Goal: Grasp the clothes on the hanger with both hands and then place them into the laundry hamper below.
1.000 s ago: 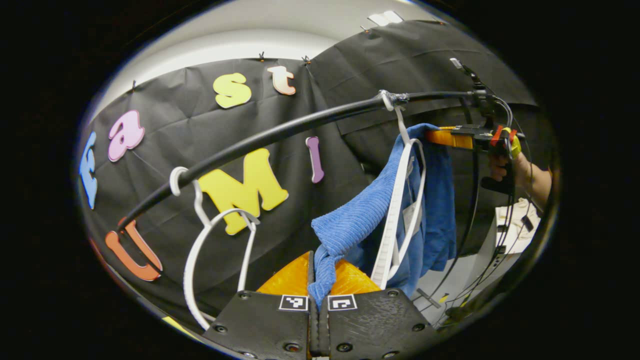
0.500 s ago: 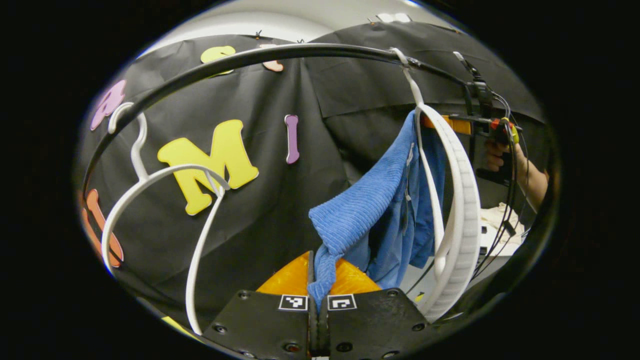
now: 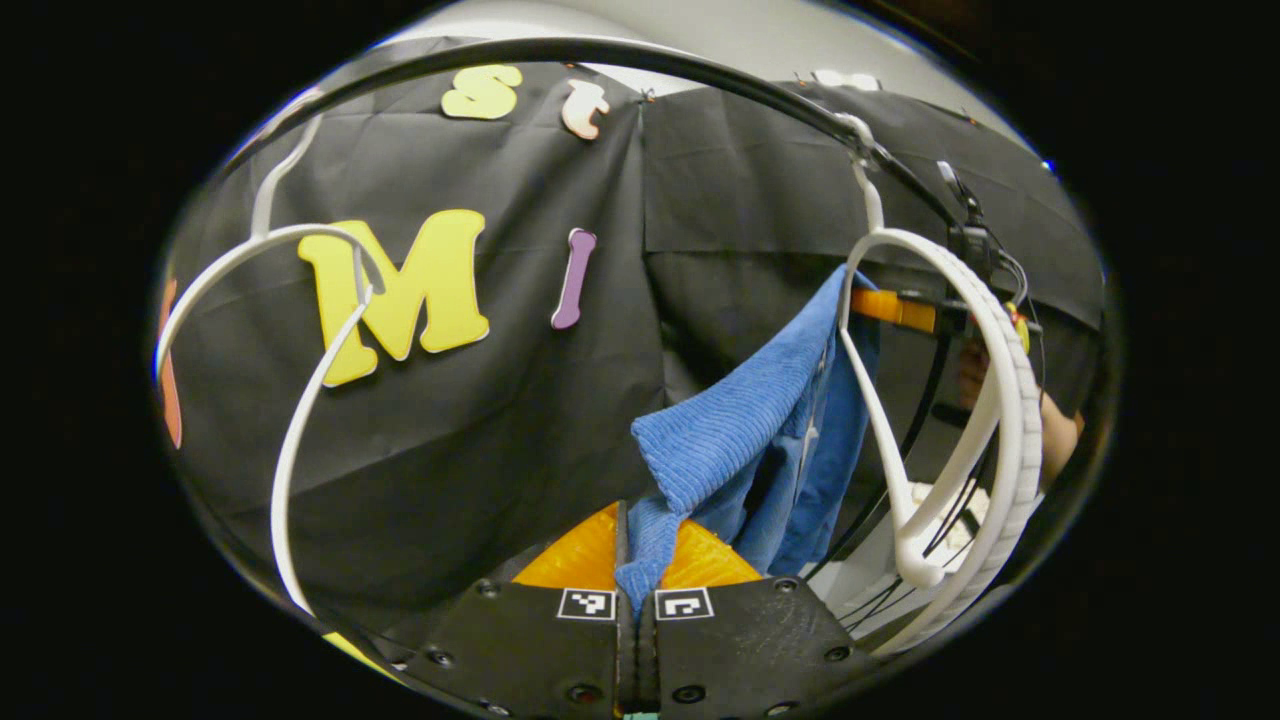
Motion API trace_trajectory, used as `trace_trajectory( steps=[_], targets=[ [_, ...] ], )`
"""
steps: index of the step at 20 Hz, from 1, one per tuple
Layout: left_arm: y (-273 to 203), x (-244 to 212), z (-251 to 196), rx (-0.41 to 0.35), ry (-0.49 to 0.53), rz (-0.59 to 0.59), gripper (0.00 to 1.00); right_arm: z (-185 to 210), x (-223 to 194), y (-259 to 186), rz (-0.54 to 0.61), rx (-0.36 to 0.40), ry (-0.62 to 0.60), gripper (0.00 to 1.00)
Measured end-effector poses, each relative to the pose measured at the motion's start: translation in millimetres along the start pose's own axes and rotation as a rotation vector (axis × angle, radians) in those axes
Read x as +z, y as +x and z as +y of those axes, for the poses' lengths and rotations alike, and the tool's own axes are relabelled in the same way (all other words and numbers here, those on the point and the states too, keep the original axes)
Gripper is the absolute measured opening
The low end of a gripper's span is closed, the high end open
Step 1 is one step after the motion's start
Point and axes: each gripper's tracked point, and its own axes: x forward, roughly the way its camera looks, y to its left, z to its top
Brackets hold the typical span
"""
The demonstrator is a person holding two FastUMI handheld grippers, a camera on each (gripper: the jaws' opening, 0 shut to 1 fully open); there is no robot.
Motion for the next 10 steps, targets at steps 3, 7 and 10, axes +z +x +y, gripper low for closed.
trace_trajectory(
  steps=[3, 7, 10],
  targets=[
    [-9.0, 10.1, 0.5, -0.038, -0.064, -0.055, 0.01, 2.8, -6.4, 1.6, 0.035, 0.021, 0.009, 0.04],
    [-17.5, 11.3, 8.8, -0.049, -0.095, -0.058, 0.05, 10.0, -18.5, -6.9, 0.048, 0.050, -0.013, 0.04],
    [-15.8, 0.0, 5.6, -0.064, -0.143, -0.059, 0.05, 8.5, -27.7, -10.9, 0.053, 0.041, -0.032, 0.05]
  ],
)
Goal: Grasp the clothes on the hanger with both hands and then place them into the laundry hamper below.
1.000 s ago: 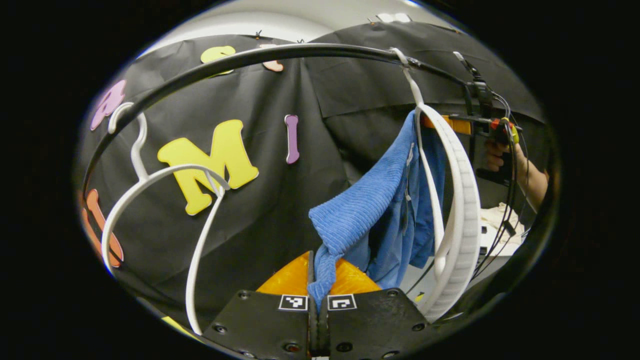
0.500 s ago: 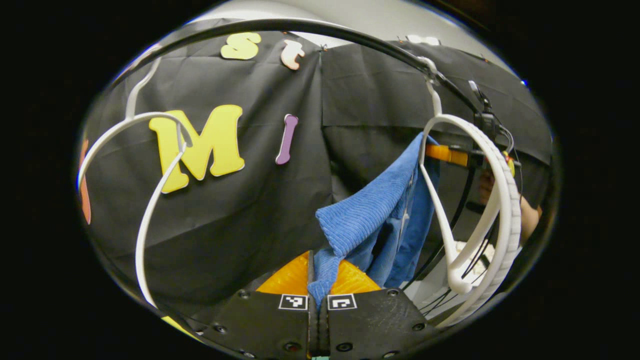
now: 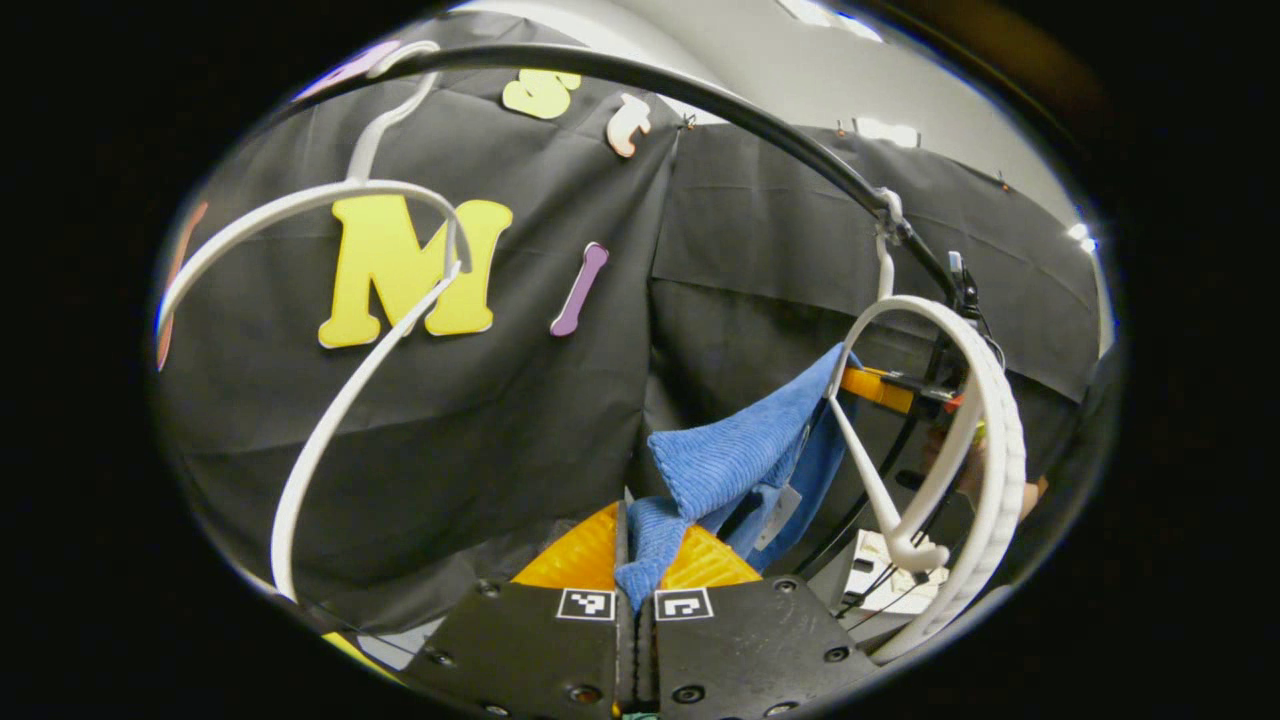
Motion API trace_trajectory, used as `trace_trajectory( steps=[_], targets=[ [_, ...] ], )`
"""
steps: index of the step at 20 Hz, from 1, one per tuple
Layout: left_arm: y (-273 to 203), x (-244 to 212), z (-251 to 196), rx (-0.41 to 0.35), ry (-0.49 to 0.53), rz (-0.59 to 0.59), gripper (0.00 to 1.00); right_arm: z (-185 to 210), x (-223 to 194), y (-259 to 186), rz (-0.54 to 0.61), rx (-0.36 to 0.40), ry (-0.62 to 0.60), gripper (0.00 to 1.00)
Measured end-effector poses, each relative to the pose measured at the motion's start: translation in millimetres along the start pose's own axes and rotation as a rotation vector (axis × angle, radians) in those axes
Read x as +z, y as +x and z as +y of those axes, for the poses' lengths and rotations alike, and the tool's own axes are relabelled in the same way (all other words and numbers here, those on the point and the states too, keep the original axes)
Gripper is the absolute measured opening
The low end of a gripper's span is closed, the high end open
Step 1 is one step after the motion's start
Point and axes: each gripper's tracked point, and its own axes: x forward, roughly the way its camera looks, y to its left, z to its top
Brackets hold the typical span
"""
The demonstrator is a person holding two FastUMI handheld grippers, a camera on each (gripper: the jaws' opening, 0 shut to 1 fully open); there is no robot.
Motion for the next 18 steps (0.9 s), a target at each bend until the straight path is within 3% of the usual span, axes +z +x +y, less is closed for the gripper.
trace_trajectory(
  steps=[1, 2, 5, 6, 7, 10, 13, 14, 17, 18],
  targets=[
    [-0.7, -2.9, -1.7, 0.003, -0.018, -0.011, 0.01, 0.6, -1.5, -2.6, 0.003, 0.001, 0.002, 0.05],
    [0.0, -7.5, -3.0, 0.004, -0.033, -0.016, 0.05, 1.4, -3.2, -4.3, 0.005, -0.002, -0.003, 0.05],
    [2.9, -25.5, -3.8, 0.021, -0.066, -0.014, 0.05, 1.7, -6.8, -8.3, 0.004, -0.016, -0.028, 0.05],
    [1.6, -29.4, -7.5, 0.028, -0.077, -0.023, 0.01, 1.8, -7.9, -7.3, 0.006, -0.020, -0.034, 0.04],
    [2.3, -33.7, -13.1, 0.032, -0.097, -0.035, 0.06, 0.1, -7.9, -8.1, 0.010, -0.026, -0.034, 0.05],
    [9.7, -42.9, -22.6, 0.061, -0.147, -0.074, 0.01, -6.0, -13.7, -8.7, 0.028, -0.039, -0.010, 0.05],
    [13.9, -48.2, -32.7, 0.106, -0.157, -0.095, 0.01, -8.4, -23.1, -8.9, 0.041, -0.054, -0.030, 0.04],
    [13.6, -47.8, -36.6, 0.110, -0.165, -0.103, 0.05, -7.9, -24.2, -12.0, 0.039, -0.059, -0.033, 0.05],
    [15.7, -50.7, -33.2, 0.184, -0.172, -0.112, 0.01, -4.2, -29.6, -9.6, 0.057, -0.046, -0.038, 0.05],
    [15.9, -52.5, -34.7, 0.208, -0.138, -0.109, 0.06, -7.4, -31.2, -10.3, 0.077, -0.047, -0.036, 0.04]
  ],
)
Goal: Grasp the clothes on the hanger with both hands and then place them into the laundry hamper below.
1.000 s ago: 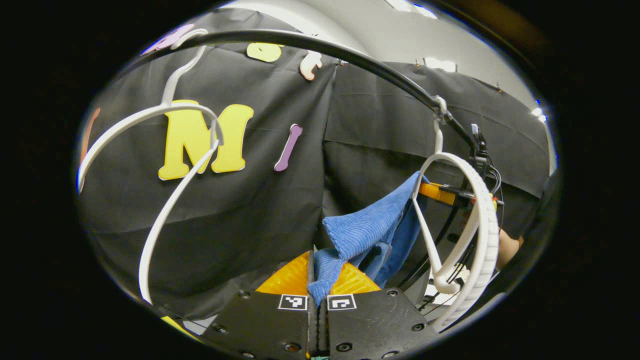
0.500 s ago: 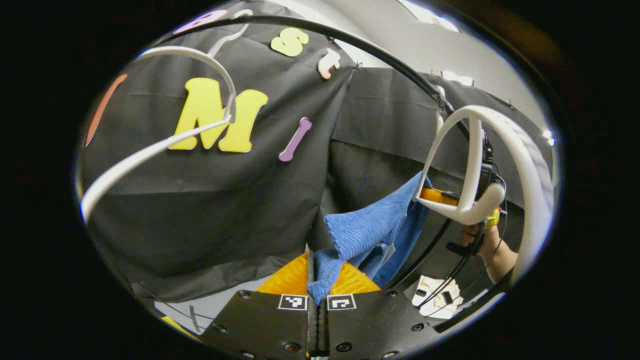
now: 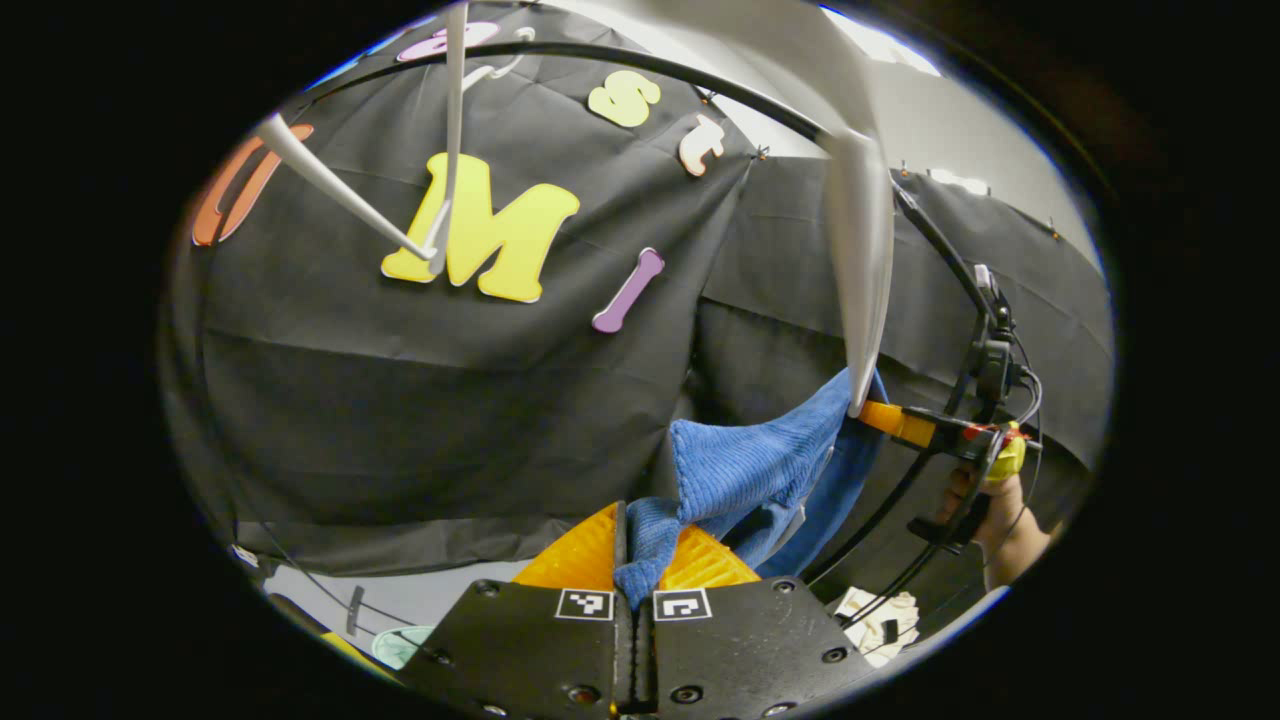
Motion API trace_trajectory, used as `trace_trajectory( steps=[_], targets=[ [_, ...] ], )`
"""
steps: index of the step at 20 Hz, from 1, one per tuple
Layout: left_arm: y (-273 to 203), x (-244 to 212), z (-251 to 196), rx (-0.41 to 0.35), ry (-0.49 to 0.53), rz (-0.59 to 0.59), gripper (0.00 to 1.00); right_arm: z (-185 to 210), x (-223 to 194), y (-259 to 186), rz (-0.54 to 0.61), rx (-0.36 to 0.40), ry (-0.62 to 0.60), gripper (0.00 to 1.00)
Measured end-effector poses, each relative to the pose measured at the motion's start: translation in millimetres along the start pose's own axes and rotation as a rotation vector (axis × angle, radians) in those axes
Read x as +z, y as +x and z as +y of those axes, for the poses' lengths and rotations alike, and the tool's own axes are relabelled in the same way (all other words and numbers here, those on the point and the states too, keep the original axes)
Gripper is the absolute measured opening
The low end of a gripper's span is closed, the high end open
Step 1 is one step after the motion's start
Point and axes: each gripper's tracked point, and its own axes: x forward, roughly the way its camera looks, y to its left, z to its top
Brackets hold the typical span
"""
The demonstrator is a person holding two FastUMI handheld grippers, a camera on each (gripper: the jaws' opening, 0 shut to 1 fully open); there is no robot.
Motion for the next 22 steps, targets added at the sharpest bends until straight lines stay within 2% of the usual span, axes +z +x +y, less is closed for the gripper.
trace_trajectory(
  steps=[3, 8, 11, 12, 15, 16, 17, 18, 19, 21, 22],
  targets=[
    [3.1, -2.1, -16.4, -0.012, 0.031, 0.003, 0.06, 0.1, 6.8, -0.4, -0.005, 0.000, 0.000, 0.04],
    [2.6, 3.6, -10.4, 0.049, 0.009, -0.012, 0.06, 1.6, -1.4, 0.2, 0.043, 0.037, 0.038, 0.04],
    [0.1, 2.9, -3.2, 0.089, 0.040, 0.004, 0.06, 4.3, -5.8, 3.8, 0.049, 0.047, 0.010, 0.04],
    [-1.8, 5.8, -1.3, 0.100, 0.053, 0.006, 0.01, 8.5, -9.0, 3.6, 0.073, 0.073, 0.021, 0.05],
    [-4.4, 21.2, -18.0, 0.069, 0.045, -0.041, 0.01, 4.6, -4.1, -1.1, 0.083, 0.089, 0.030, 0.05],
    [-4.4, 22.7, -15.6, 0.082, 0.063, -0.049, 0.01, 5.7, -2.9, -1.1, 0.078, 0.090, 0.029, 0.05],
    [-4.2, 21.5, -11.7, 0.097, 0.079, -0.042, 0.06, 8.5, -10.0, 2.9, 0.090, 0.099, 0.024, 0.05],
    [-3.1, 18.3, -8.2, 0.114, 0.089, -0.024, 0.06, 8.0, -15.1, 3.2, 0.104, 0.104, 0.019, 0.05],
    [-5.5, 14.2, -9.1, 0.122, 0.095, -0.013, 0.01, 6.8, -16.4, 2.3, 0.111, 0.100, 0.023, 0.05],
    [-4.5, 8.4, -14.8, 0.115, 0.092, -0.010, 0.01, 9.0, -21.3, -1.8, 0.111, 0.101, 0.018, 0.04],
    [-1.8, 4.4, -16.5, 0.111, 0.087, 0.000, 0.06, 10.5, -29.5, -6.8, 0.116, 0.103, 0.009, 0.04]
  ],
)
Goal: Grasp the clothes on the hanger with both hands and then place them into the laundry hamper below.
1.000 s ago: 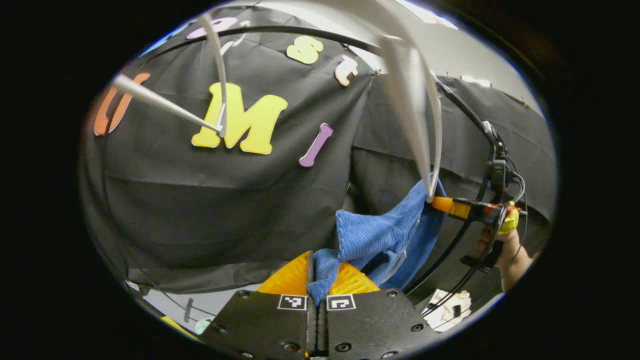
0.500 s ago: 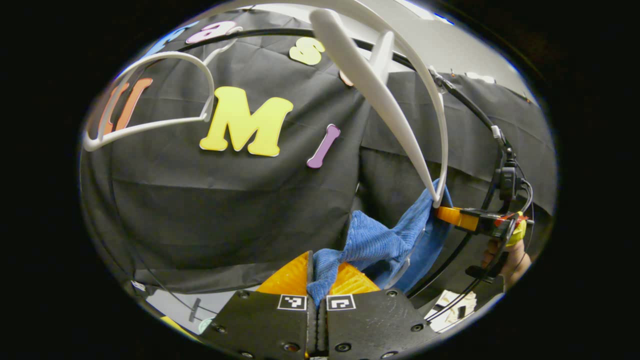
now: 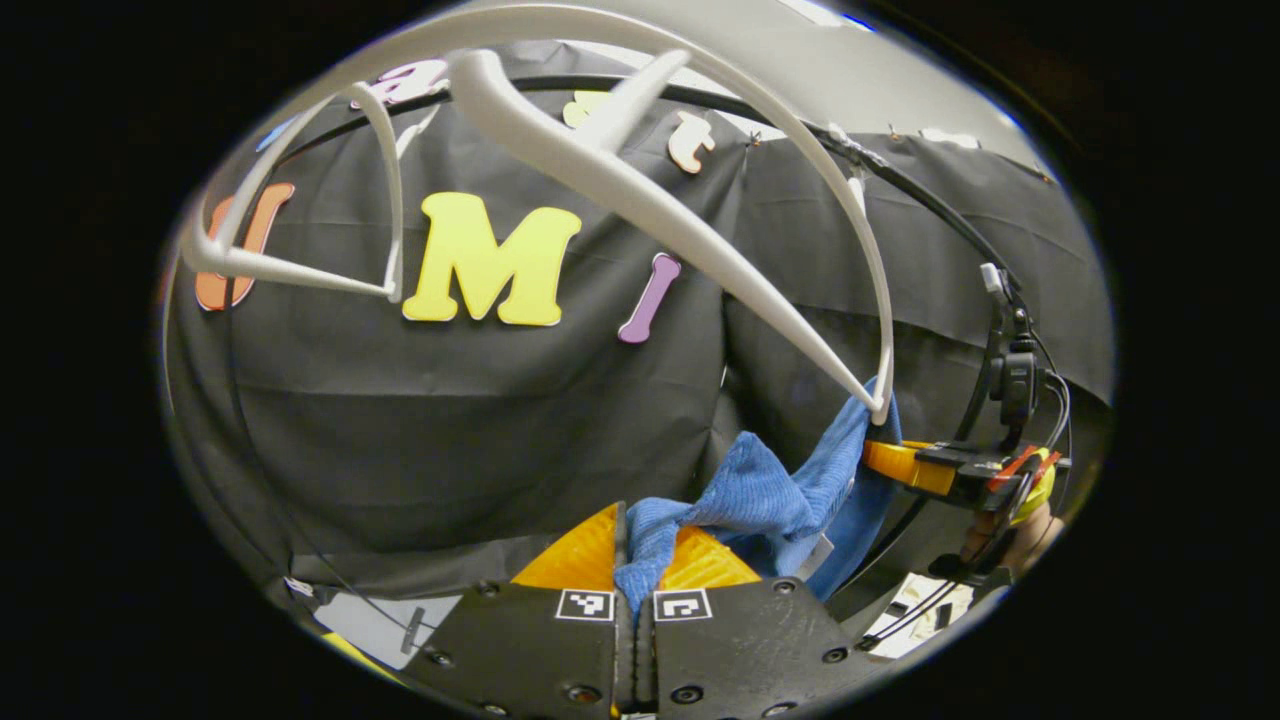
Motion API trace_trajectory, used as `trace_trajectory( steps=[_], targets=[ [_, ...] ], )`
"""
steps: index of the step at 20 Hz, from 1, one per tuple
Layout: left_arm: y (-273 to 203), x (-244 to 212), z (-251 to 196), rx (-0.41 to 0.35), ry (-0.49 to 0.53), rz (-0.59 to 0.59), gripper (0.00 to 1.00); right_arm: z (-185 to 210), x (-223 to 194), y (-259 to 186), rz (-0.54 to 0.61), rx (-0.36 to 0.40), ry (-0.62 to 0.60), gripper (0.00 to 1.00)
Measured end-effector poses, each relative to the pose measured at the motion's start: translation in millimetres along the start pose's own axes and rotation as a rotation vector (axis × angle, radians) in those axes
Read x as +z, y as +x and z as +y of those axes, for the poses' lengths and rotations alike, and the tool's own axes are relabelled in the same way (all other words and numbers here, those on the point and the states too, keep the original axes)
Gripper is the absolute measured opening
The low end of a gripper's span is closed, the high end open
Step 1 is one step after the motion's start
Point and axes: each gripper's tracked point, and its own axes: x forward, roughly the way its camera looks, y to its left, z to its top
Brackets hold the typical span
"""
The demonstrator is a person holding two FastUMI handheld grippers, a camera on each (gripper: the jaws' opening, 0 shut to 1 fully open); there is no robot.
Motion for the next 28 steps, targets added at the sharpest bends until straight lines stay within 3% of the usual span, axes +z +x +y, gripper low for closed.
trace_trajectory(
  steps=[2, 7, 8, 10, 18, 20, 21, 28],
  targets=[
    [6.4, -4.0, 4.2, 0.009, 0.006, 0.012, 0.01, -0.1, -10.0, -3.7, 0.013, 0.001, -0.005, 0.05],
    [-7.0, -21.7, -4.8, 0.007, 0.008, 0.028, 0.01, -5.9, -52.2, -13.4, 0.127, 0.021, 0.068, 0.04],
    [-9.9, -26.0, -5.9, 0.006, 0.010, 0.033, 0.06, -6.9, -60.8, -13.5, 0.140, 0.018, 0.087, 0.04],
    [-15.6, -36.4, -7.4, 0.004, 0.009, 0.044, 0.06, -6.4, -67.2, -16.8, 0.144, 0.035, 0.068, 0.05],
    [-30.2, -32.8, -1.3, 0.041, 0.011, 0.038, 0.06, 19.9, -55.1, -40.4, 0.113, 0.128, 0.082, 0.05],
    [-39.0, -28.5, 2.3, 0.052, 0.020, 0.028, 0.01, 36.2, -48.1, -45.9, 0.106, 0.167, 0.078, 0.04],
    [-50.7, -27.1, 1.6, 0.060, 0.020, 0.019, 0.06, 44.5, -43.9, -49.3, 0.102, 0.190, 0.075, 0.04],
    [-103.1, 0.2, 7.6, 0.126, 0.045, -0.040, 0.06, 110.4, -27.6, -84.0, 0.076, 0.352, 0.056, 0.04]
  ],
)
